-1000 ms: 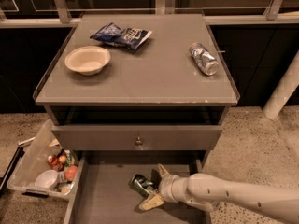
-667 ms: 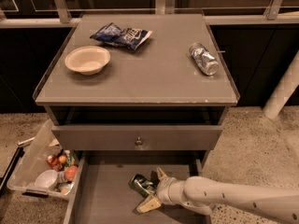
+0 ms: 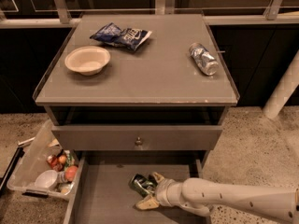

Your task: Pick green can from middle drawer and place on counter

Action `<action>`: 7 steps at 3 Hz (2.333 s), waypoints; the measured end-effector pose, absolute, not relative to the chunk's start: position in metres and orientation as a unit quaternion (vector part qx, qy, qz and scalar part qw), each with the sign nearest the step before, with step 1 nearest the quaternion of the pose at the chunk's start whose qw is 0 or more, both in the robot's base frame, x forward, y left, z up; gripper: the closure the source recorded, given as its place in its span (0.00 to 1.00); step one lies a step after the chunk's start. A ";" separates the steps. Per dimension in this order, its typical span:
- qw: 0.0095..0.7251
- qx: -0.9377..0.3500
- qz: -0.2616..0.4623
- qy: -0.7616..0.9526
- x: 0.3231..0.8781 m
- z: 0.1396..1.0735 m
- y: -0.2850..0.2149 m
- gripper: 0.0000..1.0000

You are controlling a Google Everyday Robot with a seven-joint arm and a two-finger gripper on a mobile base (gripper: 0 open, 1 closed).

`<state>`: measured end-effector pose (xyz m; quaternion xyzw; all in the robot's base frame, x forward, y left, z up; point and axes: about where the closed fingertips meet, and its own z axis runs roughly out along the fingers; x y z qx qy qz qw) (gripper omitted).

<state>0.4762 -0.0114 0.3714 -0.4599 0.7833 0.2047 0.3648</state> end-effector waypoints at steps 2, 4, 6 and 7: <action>0.365 -0.460 0.205 0.783 0.476 0.371 -0.011 0.65; 0.376 -0.500 0.209 0.752 0.468 0.428 -0.024 1.00; 0.398 -0.565 0.189 0.698 0.469 0.557 -0.074 1.00; 0.394 -0.607 0.175 0.667 0.458 0.621 -0.083 1.00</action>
Offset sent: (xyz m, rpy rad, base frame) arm 0.0000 0.0000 0.0000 0.0000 0.0000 0.0000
